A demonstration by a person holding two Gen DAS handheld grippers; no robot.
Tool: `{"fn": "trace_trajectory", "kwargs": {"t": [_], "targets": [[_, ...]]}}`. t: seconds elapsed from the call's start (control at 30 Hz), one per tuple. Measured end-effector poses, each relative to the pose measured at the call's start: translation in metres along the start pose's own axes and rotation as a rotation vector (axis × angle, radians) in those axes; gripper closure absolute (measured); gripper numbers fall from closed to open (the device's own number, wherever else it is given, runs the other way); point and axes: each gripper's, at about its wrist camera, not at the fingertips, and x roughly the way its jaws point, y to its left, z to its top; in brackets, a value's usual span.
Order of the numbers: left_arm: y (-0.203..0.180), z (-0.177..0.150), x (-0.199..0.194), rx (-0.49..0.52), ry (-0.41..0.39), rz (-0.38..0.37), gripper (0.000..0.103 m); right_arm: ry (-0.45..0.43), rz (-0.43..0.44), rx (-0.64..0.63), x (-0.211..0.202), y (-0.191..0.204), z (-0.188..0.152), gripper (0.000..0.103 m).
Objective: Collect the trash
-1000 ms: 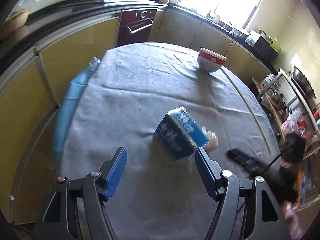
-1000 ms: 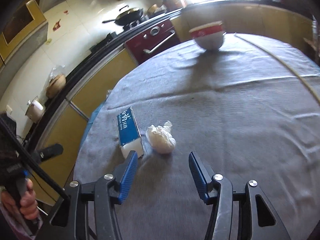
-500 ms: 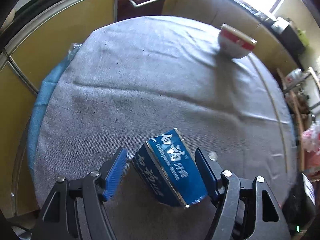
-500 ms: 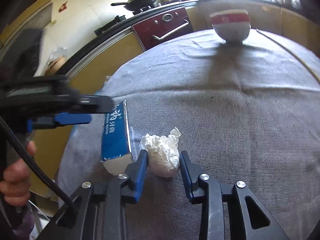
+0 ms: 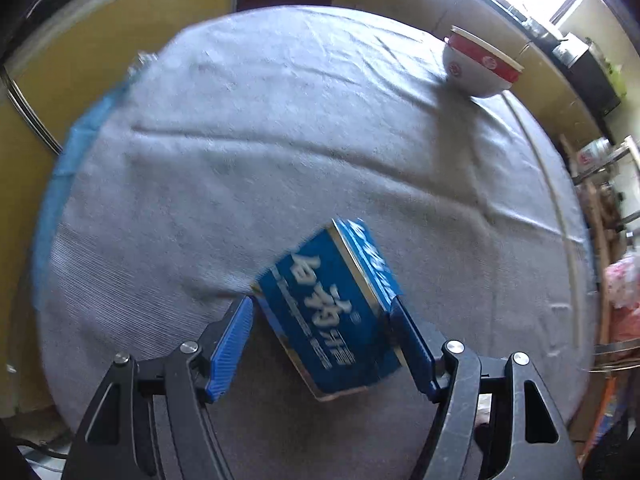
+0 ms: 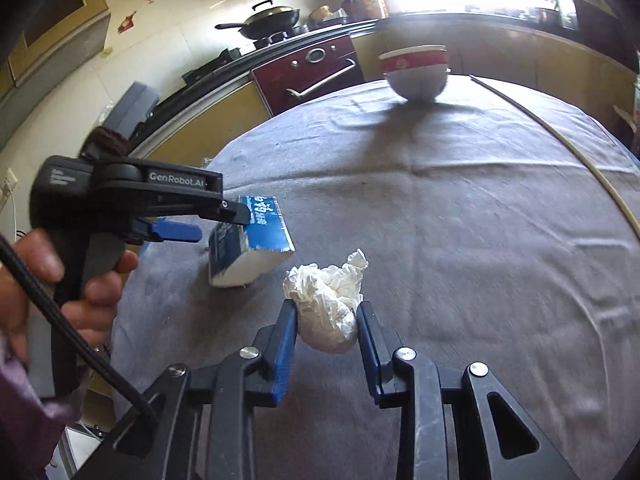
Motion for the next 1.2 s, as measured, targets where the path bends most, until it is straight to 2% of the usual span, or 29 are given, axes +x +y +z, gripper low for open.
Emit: {"fn": "trace_trajectory", "kwargs": {"t": [0.17, 0.33, 0.47, 0.5, 0.53, 0.57, 0.67, 0.93, 1.2], "targets": [[0.0, -0.002, -0.005, -0.034, -0.039, -0.063, 0.031, -0.001, -0.015, 0.045, -0.018, -0.013, -0.019, 0.071], [-0.005, -0.003, 0.007, -0.049, -0.002, -0.111, 0.031, -0.005, -0.026, 0.087, -0.031, -0.026, -0.034, 0.071], [-0.004, -0.008, 0.014, -0.089, 0.0, -0.114, 0.032, -0.01, -0.031, 0.106, -0.038, -0.032, -0.038, 0.071], [-0.003, -0.01, 0.016, -0.098, 0.002, -0.122, 0.033, -0.014, -0.032, 0.108, -0.04, -0.033, -0.039, 0.071], [-0.003, -0.011, 0.015, -0.096, -0.009, -0.116, 0.041, -0.019, -0.034, 0.11, -0.043, -0.034, -0.04, 0.071], [-0.003, -0.013, 0.013, -0.089, -0.02, -0.104, 0.043, -0.024, -0.035, 0.113, -0.046, -0.034, -0.04, 0.071], [-0.003, -0.019, 0.01, -0.083, -0.022, -0.1, 0.044, -0.039, -0.04, 0.124, -0.056, -0.036, -0.043, 0.071], [-0.022, -0.053, -0.031, 0.031, -0.092, -0.096, 0.045, -0.104, -0.068, 0.151, -0.1, -0.04, -0.053, 0.071], [-0.047, -0.127, -0.087, 0.212, -0.182, -0.105, 0.045, -0.168, -0.096, 0.159, -0.15, -0.031, -0.08, 0.071]]}}
